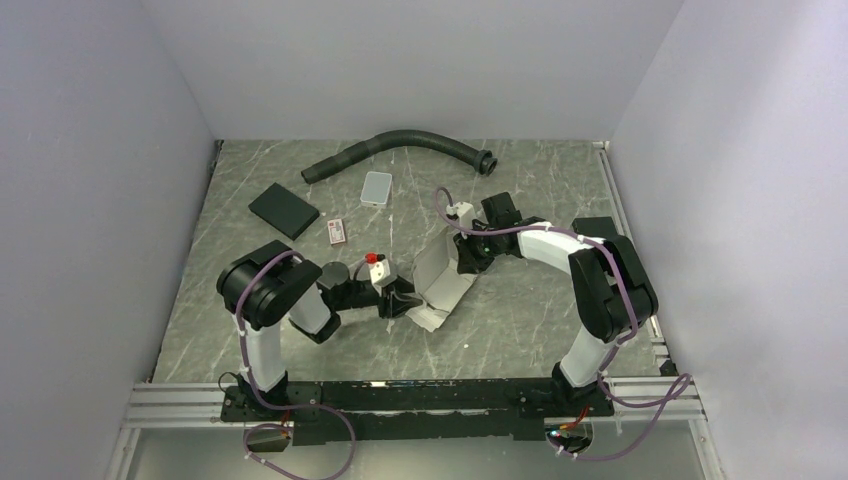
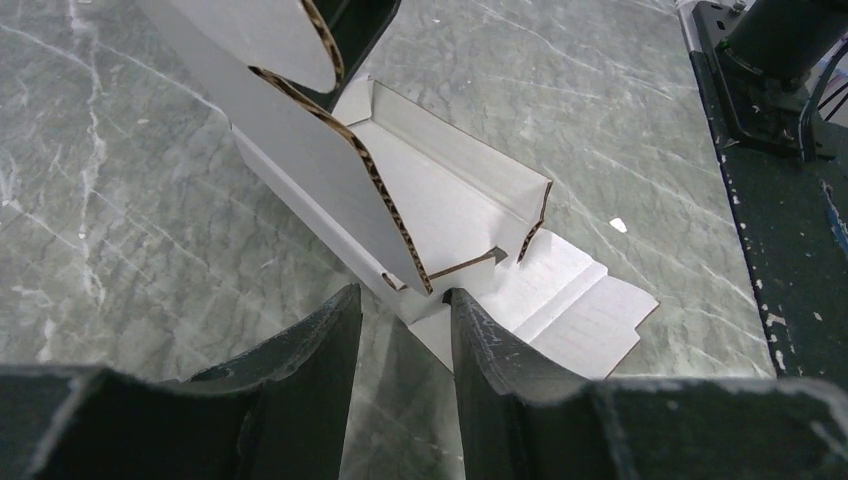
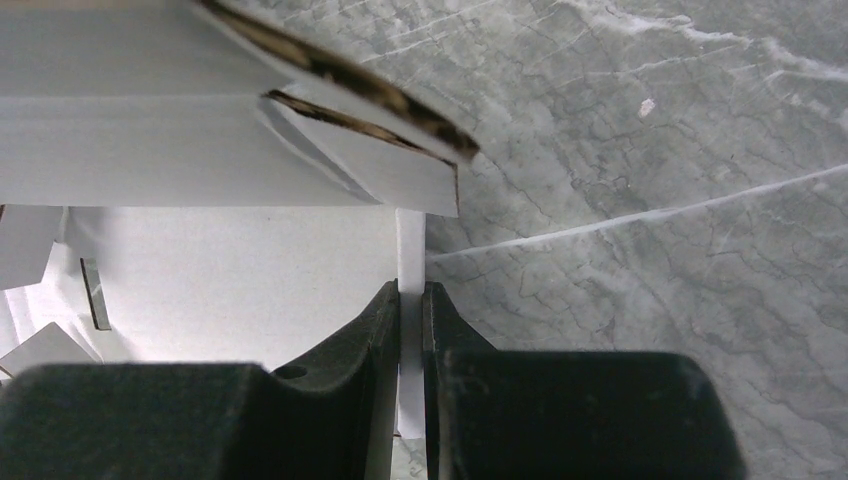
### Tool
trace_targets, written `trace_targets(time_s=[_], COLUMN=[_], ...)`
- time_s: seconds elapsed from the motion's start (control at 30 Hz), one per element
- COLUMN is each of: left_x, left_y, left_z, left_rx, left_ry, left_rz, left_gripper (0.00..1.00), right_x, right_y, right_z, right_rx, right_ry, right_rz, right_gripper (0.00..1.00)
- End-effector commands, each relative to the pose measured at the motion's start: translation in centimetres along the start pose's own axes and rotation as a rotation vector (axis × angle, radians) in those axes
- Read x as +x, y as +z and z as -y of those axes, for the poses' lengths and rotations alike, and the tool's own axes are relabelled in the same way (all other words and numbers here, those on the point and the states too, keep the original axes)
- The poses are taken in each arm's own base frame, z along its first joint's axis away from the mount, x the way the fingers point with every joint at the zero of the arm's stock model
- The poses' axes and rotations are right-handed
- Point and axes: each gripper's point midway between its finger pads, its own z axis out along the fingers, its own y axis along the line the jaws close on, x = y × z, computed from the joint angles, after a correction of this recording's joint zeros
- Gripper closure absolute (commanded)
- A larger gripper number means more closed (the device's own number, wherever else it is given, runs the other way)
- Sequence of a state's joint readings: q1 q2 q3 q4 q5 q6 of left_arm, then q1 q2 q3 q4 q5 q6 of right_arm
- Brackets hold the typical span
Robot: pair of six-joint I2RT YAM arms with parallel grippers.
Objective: Fold the paper box
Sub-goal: Fold the paper box at the center of the board.
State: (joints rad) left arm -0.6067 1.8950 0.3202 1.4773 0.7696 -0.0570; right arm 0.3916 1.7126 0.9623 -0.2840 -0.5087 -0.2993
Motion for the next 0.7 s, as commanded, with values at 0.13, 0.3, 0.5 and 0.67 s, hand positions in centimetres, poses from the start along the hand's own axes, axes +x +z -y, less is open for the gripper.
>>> trace_targets(time_s=[0.13, 0.3, 0.5, 0.67], left_x=[-2.8, -3.0, -2.8, -2.8], left_y=[1.1, 1.2, 1.3, 1.2], left_z=[-0.3, -1.5, -2.5, -3.3], left_rx=[-0.015, -0.090, -0.181, -0.266], left_ry=[0.027, -0.010, -0.025, -0.021], left_rz=[0.086, 0.095, 0.099, 0.103], left_gripper=[0.56, 0.60, 0.61, 0.65], right_x=[-3.0, -3.1, -3.2, -3.2], right_y=[-1.1, -1.1, -0.8, -0.4], right_z=[0.0, 0.0, -0.2, -0.6], right_rx=[0.004, 0.005, -0.001, -0.004], right_ry=[-0.033, -0.024, 0.026, 0.048], right_rz=[0.085, 0.087, 0.090, 0.084], right_gripper=[0.99, 1.00, 1.00, 1.00])
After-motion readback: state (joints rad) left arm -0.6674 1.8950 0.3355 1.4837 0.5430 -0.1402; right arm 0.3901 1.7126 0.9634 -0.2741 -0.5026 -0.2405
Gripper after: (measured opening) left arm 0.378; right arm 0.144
